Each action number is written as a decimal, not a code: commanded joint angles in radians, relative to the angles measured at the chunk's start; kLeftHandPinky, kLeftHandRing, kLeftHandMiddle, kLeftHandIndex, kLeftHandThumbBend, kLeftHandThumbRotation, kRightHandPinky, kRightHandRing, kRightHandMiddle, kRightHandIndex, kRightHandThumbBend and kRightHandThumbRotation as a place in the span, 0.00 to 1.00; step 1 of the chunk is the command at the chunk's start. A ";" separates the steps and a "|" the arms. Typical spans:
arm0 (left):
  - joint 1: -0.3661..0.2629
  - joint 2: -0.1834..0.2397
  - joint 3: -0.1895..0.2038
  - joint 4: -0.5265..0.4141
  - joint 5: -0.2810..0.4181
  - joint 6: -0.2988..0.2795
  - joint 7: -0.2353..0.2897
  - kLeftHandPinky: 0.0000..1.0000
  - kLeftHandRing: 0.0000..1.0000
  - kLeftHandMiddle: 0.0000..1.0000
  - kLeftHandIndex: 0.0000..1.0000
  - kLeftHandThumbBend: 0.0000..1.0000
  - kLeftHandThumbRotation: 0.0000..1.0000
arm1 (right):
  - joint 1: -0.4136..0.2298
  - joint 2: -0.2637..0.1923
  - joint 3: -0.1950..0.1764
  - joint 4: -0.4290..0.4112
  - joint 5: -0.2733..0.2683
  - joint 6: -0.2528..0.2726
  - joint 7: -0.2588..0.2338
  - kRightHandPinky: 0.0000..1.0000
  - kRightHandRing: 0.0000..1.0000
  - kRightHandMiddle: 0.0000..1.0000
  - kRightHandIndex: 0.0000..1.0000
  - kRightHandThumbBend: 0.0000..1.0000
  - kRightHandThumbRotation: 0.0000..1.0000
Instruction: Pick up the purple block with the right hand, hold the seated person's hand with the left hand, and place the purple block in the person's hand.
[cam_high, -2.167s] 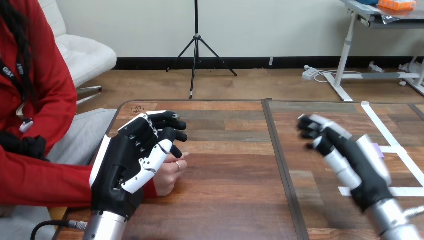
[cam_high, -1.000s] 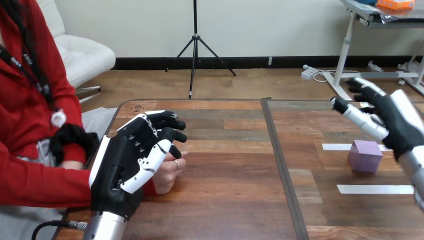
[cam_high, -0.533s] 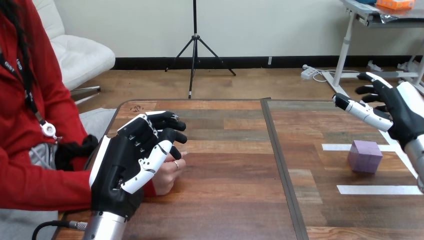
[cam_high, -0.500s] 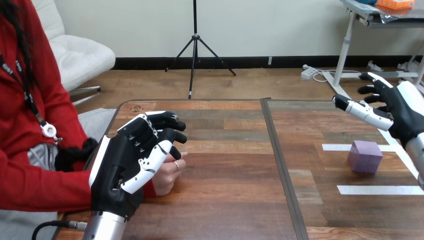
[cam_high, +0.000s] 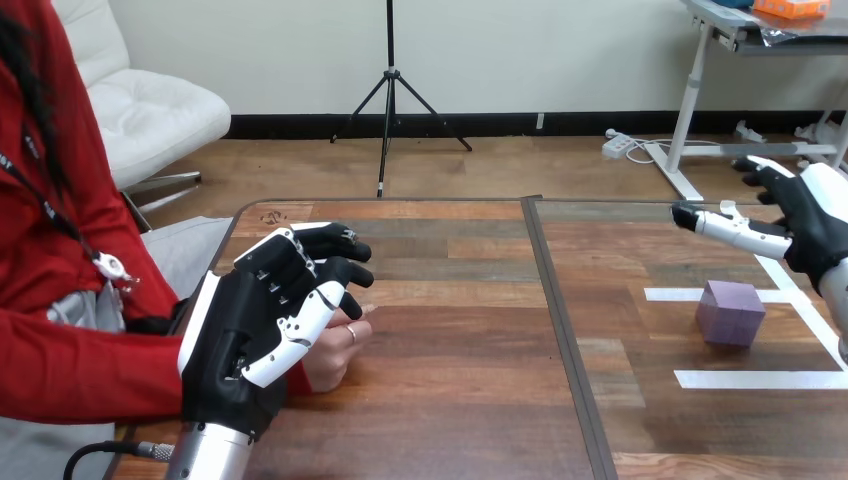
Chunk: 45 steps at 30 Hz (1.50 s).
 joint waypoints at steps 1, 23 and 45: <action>-0.044 0.000 0.009 -0.007 -0.012 -0.012 -0.001 0.37 0.55 0.60 0.57 0.42 0.21 | -0.113 -0.018 0.028 0.054 -0.010 0.012 -0.035 0.71 0.87 0.89 0.90 1.00 0.65; -0.044 0.004 0.009 -0.013 -0.011 -0.009 -0.006 0.38 0.54 0.60 0.57 0.41 0.18 | -0.136 0.007 0.088 0.141 -0.008 0.123 -0.017 0.69 0.85 0.89 0.90 1.00 0.47; -0.048 0.004 0.011 -0.014 -0.023 0.001 -0.010 0.38 0.54 0.59 0.57 0.44 0.18 | -0.127 0.031 0.146 0.172 -0.026 0.190 0.014 0.68 0.84 0.88 0.88 1.00 0.50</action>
